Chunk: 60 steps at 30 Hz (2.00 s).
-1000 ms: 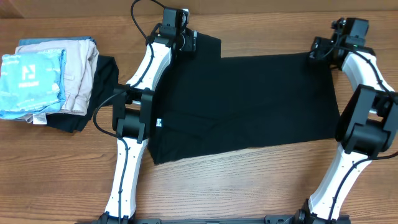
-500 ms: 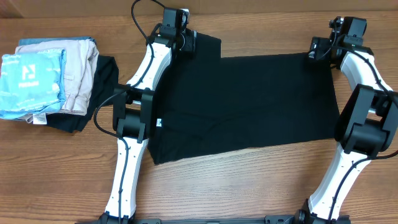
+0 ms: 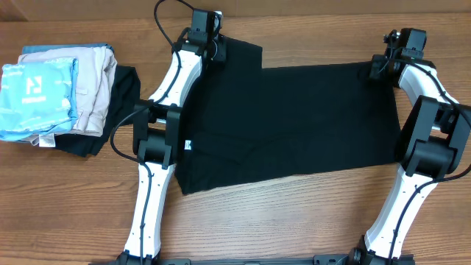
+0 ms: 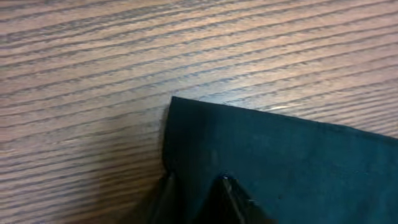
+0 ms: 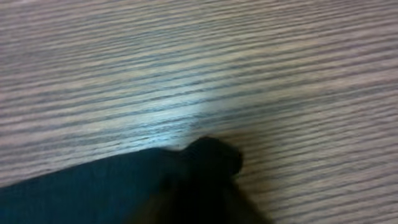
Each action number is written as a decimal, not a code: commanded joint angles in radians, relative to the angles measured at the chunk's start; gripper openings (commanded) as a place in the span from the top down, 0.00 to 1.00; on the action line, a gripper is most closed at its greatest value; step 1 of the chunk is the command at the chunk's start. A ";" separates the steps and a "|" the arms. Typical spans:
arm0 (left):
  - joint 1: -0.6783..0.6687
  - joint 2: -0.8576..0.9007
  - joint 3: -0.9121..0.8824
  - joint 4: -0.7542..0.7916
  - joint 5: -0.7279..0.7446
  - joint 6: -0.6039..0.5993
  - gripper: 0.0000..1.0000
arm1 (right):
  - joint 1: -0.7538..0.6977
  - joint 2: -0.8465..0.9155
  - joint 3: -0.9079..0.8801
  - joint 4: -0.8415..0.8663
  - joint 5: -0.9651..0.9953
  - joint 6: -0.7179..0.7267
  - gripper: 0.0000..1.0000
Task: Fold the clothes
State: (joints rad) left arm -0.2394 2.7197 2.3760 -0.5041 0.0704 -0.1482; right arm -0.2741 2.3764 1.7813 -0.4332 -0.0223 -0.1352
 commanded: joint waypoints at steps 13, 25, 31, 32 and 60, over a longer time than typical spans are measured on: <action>0.013 0.058 0.248 -0.302 0.001 0.000 0.96 | -0.002 0.020 0.014 0.016 -0.002 0.001 0.96; 0.016 0.058 0.505 -0.674 0.002 0.003 0.96 | -0.002 0.012 0.158 -0.142 -0.025 0.000 0.96; 0.016 0.058 0.695 -0.911 0.002 0.002 0.96 | -0.002 0.011 0.246 -0.299 -0.055 0.000 0.96; 0.016 0.058 0.708 -0.937 0.002 0.002 0.96 | -0.002 0.010 0.261 -0.323 -0.075 0.000 0.96; 0.002 -0.384 0.034 -1.186 0.066 -0.130 0.96 | -0.062 -0.135 0.309 -0.719 -0.137 0.053 0.96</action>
State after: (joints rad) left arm -0.2344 2.4344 2.5301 -1.6814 0.1642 -0.2401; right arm -0.3332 2.2810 2.0640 -1.1313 -0.1535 -0.0818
